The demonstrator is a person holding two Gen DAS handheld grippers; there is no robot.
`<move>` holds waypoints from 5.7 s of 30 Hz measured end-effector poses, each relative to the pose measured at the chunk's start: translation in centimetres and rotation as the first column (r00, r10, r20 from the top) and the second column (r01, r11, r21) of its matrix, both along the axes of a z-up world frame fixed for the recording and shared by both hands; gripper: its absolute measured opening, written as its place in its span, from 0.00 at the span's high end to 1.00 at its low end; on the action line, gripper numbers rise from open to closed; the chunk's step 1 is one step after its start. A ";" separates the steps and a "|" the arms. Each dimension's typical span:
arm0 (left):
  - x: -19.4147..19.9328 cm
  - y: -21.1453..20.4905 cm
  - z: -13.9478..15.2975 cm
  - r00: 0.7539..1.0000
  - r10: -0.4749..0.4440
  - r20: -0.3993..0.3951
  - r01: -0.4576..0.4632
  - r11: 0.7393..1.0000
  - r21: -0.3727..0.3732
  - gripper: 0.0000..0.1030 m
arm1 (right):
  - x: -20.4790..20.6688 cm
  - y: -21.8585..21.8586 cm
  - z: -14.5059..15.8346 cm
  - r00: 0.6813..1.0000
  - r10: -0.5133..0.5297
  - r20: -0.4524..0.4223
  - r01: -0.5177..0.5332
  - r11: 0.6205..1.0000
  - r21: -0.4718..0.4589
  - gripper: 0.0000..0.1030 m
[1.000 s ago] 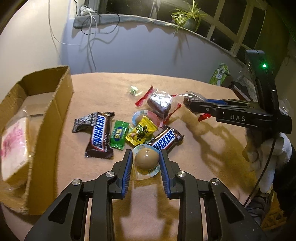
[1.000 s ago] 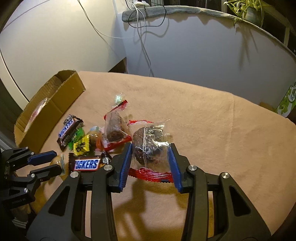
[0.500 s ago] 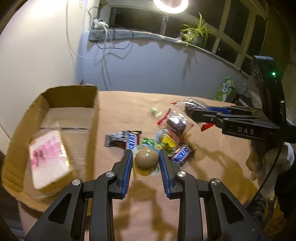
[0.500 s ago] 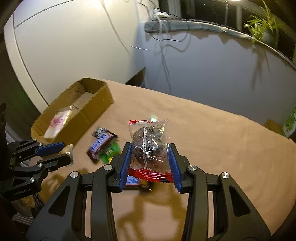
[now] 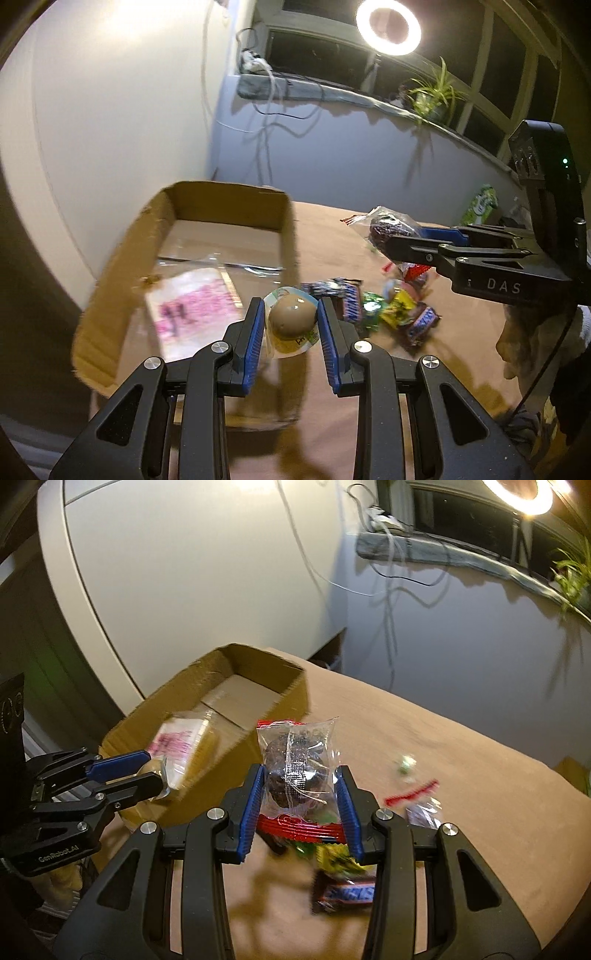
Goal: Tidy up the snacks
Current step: 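Carry the cookie bag and round chocolate into the box and release both, then grasp a second cookie bag with the right gripper while the left grasps a Snickers bar, then carry the cookie bag and Snickers bar into the box and release both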
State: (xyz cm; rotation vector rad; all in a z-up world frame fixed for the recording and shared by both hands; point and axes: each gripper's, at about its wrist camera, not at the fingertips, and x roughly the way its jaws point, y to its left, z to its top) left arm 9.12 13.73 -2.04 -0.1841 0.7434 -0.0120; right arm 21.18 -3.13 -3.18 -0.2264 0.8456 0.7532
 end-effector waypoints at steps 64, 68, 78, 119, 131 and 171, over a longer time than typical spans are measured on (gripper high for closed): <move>0.5 -0.6 0.5 1.000 0.013 0.001 -0.013 1.000 0.009 0.61 | 1.4 -1.2 0.1 0.999 -0.047 -0.014 0.047 0.999 -0.018 0.35; 0.8 -2.5 0.4 1.000 -0.020 -0.007 0.020 1.000 0.006 0.61 | 2.0 -3.7 -0.2 0.996 -0.086 -0.019 0.086 0.996 -0.025 0.35; 2.7 -7.2 -1.1 0.994 -0.092 -0.052 0.092 0.996 0.009 0.61 | 3.7 -8.9 -1.4 0.988 -0.153 -0.035 0.151 0.987 -0.052 0.35; 8.8 -8.9 -7.6 0.979 -0.050 -0.199 0.058 0.998 0.034 0.74 | 8.1 -9.1 -8.4 0.976 -0.135 -0.169 0.118 0.987 -0.106 0.46; 7.6 -8.7 -6.3 0.984 -0.072 -0.160 0.075 0.997 0.010 0.74 | 6.9 -9.4 -7.3 0.978 -0.150 -0.147 0.139 0.987 -0.085 0.65; 2.5 1.1 -0.2 0.999 0.046 -0.020 -0.046 0.999 0.015 0.74 | 1.9 3.0 -1.0 0.998 0.011 -0.055 -0.014 0.998 -0.064 0.65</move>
